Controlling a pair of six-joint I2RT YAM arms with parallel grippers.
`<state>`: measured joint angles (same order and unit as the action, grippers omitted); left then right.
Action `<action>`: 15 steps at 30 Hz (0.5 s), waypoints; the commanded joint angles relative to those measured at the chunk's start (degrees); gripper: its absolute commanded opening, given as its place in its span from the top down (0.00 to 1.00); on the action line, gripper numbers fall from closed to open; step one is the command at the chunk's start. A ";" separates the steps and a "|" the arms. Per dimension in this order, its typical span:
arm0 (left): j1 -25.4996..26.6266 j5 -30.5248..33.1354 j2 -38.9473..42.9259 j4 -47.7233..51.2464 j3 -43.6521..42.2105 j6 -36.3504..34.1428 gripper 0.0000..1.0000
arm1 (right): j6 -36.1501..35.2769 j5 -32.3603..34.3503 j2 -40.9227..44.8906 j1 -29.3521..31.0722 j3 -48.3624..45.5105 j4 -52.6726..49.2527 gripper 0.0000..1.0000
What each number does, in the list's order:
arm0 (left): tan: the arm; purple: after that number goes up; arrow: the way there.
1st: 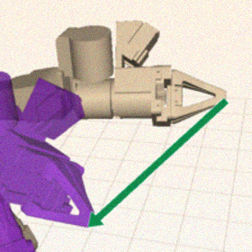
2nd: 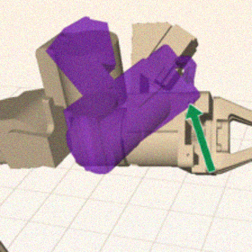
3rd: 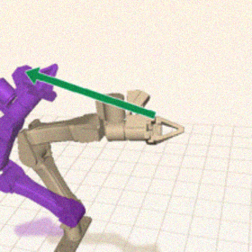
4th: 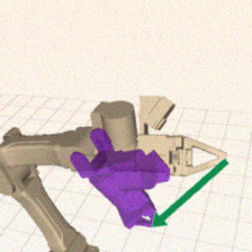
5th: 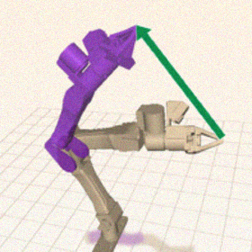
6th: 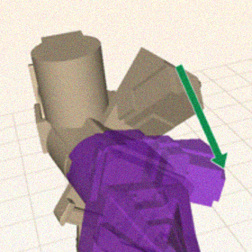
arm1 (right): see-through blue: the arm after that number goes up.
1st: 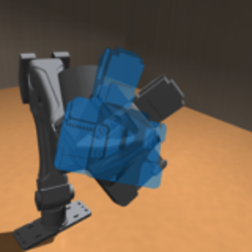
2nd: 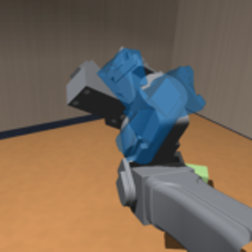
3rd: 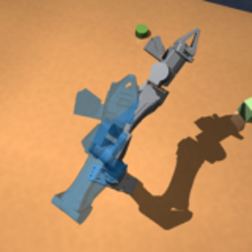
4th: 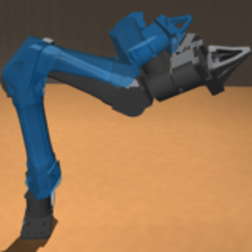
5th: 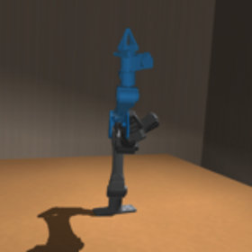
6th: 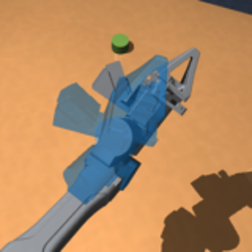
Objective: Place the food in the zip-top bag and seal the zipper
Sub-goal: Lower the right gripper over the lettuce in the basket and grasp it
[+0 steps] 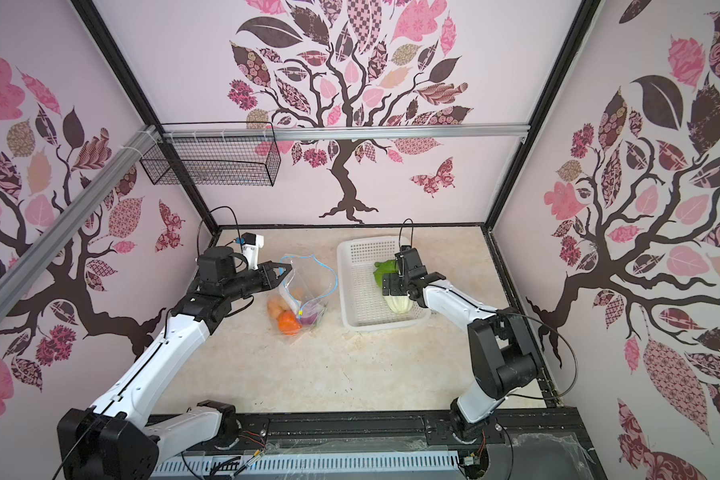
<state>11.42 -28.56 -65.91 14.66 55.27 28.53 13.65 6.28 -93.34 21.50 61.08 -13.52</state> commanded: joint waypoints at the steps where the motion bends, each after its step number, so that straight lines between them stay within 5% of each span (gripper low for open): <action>1: 0.21 0.30 -0.19 -0.67 -1.39 -0.10 1.00 | -1.54 0.75 -3.29 -0.23 3.83 -3.55 0.00; 15: 0.20 0.70 0.14 -0.32 -1.25 -0.14 1.00 | -3.94 -0.34 -13.34 0.77 10.71 -12.21 0.01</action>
<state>11.55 -28.32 -65.91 14.68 55.27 28.53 10.74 5.13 -103.61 21.74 70.52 -20.38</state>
